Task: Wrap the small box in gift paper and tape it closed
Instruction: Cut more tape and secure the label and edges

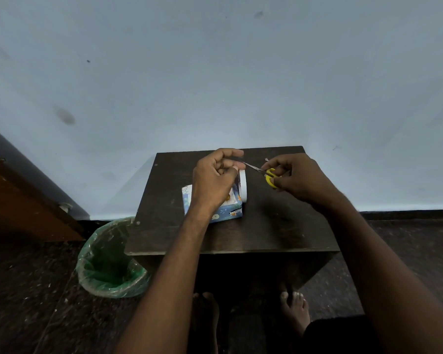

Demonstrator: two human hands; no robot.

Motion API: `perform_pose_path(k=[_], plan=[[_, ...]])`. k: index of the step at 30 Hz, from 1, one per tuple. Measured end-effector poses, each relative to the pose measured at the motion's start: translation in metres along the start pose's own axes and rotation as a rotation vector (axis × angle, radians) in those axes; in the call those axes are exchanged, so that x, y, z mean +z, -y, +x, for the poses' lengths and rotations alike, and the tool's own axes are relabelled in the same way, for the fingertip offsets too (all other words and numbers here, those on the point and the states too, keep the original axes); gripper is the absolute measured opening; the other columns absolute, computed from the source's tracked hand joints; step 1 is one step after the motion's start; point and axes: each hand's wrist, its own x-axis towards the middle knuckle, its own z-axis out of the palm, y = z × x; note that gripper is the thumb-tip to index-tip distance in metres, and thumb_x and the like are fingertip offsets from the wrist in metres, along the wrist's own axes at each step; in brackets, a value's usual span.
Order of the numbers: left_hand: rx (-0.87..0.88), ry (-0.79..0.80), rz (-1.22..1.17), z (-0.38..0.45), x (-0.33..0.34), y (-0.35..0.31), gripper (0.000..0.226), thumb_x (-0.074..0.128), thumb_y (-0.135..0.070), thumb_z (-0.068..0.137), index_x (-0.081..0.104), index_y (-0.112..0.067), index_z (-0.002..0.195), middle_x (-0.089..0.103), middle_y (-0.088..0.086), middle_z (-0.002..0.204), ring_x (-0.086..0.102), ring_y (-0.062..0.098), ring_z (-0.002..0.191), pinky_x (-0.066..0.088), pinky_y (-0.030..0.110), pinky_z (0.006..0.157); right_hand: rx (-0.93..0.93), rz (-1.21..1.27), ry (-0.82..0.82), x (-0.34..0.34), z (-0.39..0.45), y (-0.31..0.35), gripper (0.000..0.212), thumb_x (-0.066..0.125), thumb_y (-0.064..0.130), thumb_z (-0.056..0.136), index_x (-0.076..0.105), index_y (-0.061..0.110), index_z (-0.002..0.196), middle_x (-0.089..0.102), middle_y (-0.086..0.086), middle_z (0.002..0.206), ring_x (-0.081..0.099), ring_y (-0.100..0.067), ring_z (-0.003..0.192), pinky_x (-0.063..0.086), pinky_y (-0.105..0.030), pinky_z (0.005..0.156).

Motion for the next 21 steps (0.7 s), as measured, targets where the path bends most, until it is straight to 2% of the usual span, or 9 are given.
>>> perform_pose_path(k=[2, 5, 7, 14, 17, 21], plan=[[-0.009, -0.014, 0.008, 0.000, -0.001, 0.001, 0.036, 0.061, 0.006, 0.095, 0.077, -0.018, 0.116, 0.082, -0.008, 0.091, 0.059, 0.001, 0.055, 0.048, 0.021, 0.048, 0.005, 0.016, 0.004, -0.005, -0.001, 0.000, 0.028, 0.080, 0.005, 0.082, 0.080, 0.028, 0.098, 0.077, 0.001, 0.076, 0.073, -0.014, 0.073, 0.061, -0.039, 0.081], [-0.010, -0.024, 0.023, 0.001, -0.001, 0.001, 0.037, 0.061, 0.006, 0.095, 0.077, -0.019, 0.117, 0.082, -0.009, 0.092, 0.057, 0.002, 0.054, 0.048, 0.021, 0.046, 0.025, 0.075, 0.045, -0.011, -0.002, 0.002, 0.034, 0.083, 0.003, 0.076, 0.080, 0.029, 0.098, 0.077, 0.001, 0.080, 0.066, -0.004, 0.069, 0.055, -0.030, 0.076], [-0.004, -0.022, 0.025, 0.001, -0.002, 0.002, 0.036, 0.061, 0.006, 0.095, 0.077, -0.019, 0.117, 0.082, -0.010, 0.092, 0.056, 0.002, 0.053, 0.047, 0.021, 0.046, 0.038, 0.108, 0.074, -0.012, -0.002, 0.003, 0.038, 0.084, 0.002, 0.073, 0.080, 0.029, 0.099, 0.078, 0.002, 0.082, 0.065, -0.002, 0.069, 0.054, -0.029, 0.076], [0.058, 0.023, 0.065, 0.000, 0.001, 0.002, 0.036, 0.063, 0.006, 0.094, 0.078, -0.019, 0.117, 0.081, -0.005, 0.087, 0.061, -0.005, 0.062, 0.046, 0.012, 0.066, 0.045, 0.098, 0.087, -0.005, -0.002, 0.009, 0.038, 0.086, 0.007, 0.072, 0.082, 0.031, 0.101, 0.077, 0.008, 0.080, 0.061, 0.005, 0.065, 0.049, -0.023, 0.071], [0.070, 0.033, 0.070, 0.000, 0.001, 0.002, 0.035, 0.064, 0.004, 0.095, 0.078, -0.019, 0.118, 0.081, -0.006, 0.087, 0.062, -0.003, 0.064, 0.050, 0.016, 0.068, 0.033, 0.076, 0.070, -0.005, -0.001, 0.010, 0.037, 0.086, 0.009, 0.074, 0.083, 0.032, 0.102, 0.077, 0.007, 0.080, 0.062, 0.000, 0.069, 0.052, -0.027, 0.073], [0.074, 0.044, 0.064, 0.000, 0.001, 0.001, 0.035, 0.064, 0.004, 0.095, 0.078, -0.019, 0.117, 0.081, -0.006, 0.088, 0.063, -0.002, 0.065, 0.054, 0.019, 0.070, 0.008, 0.043, 0.043, -0.006, 0.000, 0.010, 0.034, 0.086, 0.011, 0.077, 0.083, 0.030, 0.105, 0.078, 0.004, 0.082, 0.067, -0.009, 0.075, 0.060, -0.039, 0.082]])
